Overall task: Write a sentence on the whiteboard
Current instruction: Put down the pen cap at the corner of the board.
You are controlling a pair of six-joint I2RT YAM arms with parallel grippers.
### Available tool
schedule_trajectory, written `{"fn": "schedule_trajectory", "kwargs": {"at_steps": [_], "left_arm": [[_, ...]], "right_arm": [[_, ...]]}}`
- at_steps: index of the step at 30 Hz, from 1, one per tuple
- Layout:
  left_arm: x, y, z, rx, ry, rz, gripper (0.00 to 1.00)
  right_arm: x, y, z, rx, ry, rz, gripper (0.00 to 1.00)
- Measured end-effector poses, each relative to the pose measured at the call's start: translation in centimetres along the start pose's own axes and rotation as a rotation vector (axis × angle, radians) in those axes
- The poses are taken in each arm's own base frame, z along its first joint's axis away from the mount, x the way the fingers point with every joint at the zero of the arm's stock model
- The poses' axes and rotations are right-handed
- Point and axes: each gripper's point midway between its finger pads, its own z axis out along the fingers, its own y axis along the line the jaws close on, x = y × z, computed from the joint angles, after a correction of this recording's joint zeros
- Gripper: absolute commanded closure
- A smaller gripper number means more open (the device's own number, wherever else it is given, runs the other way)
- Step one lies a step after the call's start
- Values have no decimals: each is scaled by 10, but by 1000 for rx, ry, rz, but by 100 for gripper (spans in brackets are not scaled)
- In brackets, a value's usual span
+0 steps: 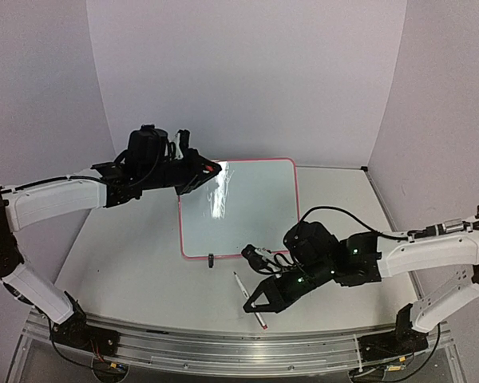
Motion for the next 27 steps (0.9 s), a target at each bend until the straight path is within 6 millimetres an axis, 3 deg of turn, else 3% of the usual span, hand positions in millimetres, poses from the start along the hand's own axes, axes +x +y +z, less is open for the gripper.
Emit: {"fn": "schedule_trajectory", "kwargs": {"at_steps": [4, 7, 12, 18, 23, 27], "left_arm": [[-8, -4, -32, -65, -47, 33, 100], [-16, 13, -64, -201, -105, 39, 100], [-4, 75, -104, -502, -127, 5, 100], [46, 163, -137, -830, 13, -17, 100], [78, 221, -148, -976, 140, -51, 100], [100, 253, -146, -1010, 237, -61, 100]], "right_arm": [[-19, -2, -25, 88, -91, -22, 100], [-34, -12, -50, 190, -188, -25, 100], [-43, -36, -81, 353, -296, -4, 100], [-38, -56, -91, 458, -314, 10, 100], [-35, -64, -93, 497, -310, 14, 100], [-34, -66, -93, 509, -306, 16, 100]]}}
